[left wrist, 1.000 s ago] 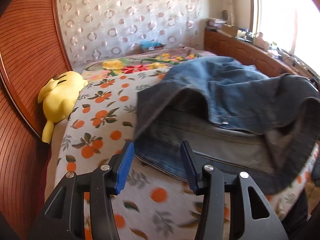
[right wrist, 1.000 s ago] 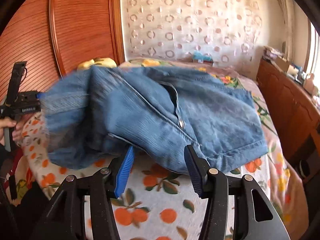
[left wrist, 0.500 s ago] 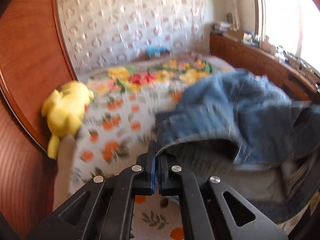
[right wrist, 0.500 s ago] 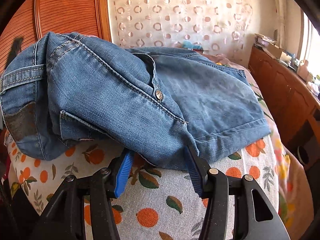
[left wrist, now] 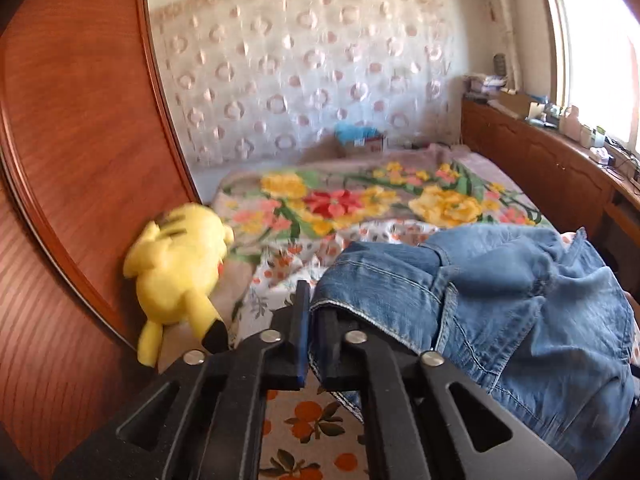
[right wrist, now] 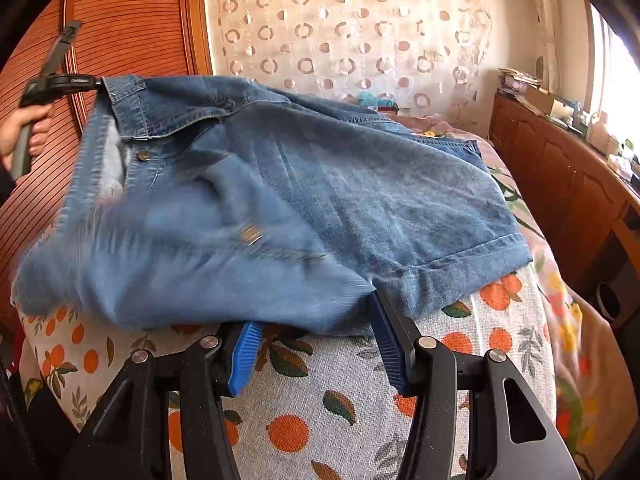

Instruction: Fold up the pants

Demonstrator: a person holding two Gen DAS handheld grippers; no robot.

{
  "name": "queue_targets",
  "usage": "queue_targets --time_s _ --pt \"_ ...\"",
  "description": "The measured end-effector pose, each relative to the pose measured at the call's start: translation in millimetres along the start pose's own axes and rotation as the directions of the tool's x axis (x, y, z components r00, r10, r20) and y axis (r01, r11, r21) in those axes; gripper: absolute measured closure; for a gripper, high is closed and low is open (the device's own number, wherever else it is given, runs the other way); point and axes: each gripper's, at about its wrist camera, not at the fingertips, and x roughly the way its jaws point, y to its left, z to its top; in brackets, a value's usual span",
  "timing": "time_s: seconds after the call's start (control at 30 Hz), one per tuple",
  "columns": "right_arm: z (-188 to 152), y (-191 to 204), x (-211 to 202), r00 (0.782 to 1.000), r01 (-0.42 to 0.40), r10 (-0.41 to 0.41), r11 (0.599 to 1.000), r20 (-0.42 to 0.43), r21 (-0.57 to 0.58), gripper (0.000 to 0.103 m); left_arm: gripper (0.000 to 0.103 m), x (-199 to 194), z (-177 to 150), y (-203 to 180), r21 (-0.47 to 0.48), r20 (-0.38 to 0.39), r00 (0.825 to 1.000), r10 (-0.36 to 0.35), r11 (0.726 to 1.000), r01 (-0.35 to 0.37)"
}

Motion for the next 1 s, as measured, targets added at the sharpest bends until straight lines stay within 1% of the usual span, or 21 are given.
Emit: queue_targets --time_s 0.07,0.1,0.13,0.23,0.3,0.37,0.43,0.47,0.5,0.6,0.8,0.9,1.0 --pt "-1 -1 0 1.000 0.005 -0.005 1.000 0.001 0.001 0.049 0.093 15 -10 -3 0.012 -0.055 0.998 -0.019 1.000 0.019" --pt "-1 0 -1 1.000 0.007 -0.007 1.000 0.002 0.004 0.049 0.091 16 -15 -6 0.016 -0.065 0.997 -0.027 0.999 0.028" --pt "-1 -1 -2 1.000 0.007 -0.007 1.000 0.004 0.008 0.049 0.091 17 -23 -10 0.024 -0.073 0.997 -0.039 0.999 0.041" --pt "-2 -2 -1 1.000 0.007 -0.007 1.000 0.003 0.010 0.049 0.087 11 -48 -21 0.059 -0.075 0.996 -0.052 0.997 0.056" --pt "-2 -2 0 1.000 0.009 -0.009 1.000 0.001 0.008 0.049 0.077 6 -58 -26 0.066 -0.083 0.994 -0.070 0.995 0.075" --pt "-1 1 -2 1.000 0.011 -0.011 1.000 -0.001 0.007 0.049 0.070 -1 -71 -28 0.064 -0.089 0.991 -0.097 0.993 0.102" --pt "-1 1 -2 1.000 0.012 -0.012 1.000 -0.002 0.009 0.049 0.066 -11 -80 -32 0.063 -0.091 0.987 -0.135 0.988 0.141" --pt "-1 2 -3 1.000 0.014 -0.014 1.000 -0.002 0.010 0.049 0.059 -16 -85 -33 0.062 -0.088 0.985 -0.148 0.986 0.153" --pt "-1 2 -2 1.000 0.016 -0.016 1.000 -0.002 0.011 0.049 0.055 -21 -92 -35 0.058 -0.084 0.983 -0.164 0.984 0.169" --pt "-2 4 -4 1.000 0.015 -0.015 1.000 -0.004 0.012 0.049 0.055 -33 -109 -47 0.053 -0.094 0.976 -0.198 0.978 0.204" --pt "-1 4 -4 1.000 0.019 -0.019 1.000 -0.009 0.015 0.049 0.055 -62 -142 -87 0.042 -0.109 0.960 -0.258 0.964 0.263" --pt "-1 3 -3 1.000 0.017 -0.017 1.000 -0.011 0.017 0.049 0.055 -76 -158 -107 0.045 -0.112 0.951 -0.289 0.954 0.296" --pt "-1 2 -3 1.000 0.016 -0.016 1.000 -0.012 0.020 0.049 0.055 -87 -172 -121 0.027 -0.117 0.939 -0.324 0.944 0.329"
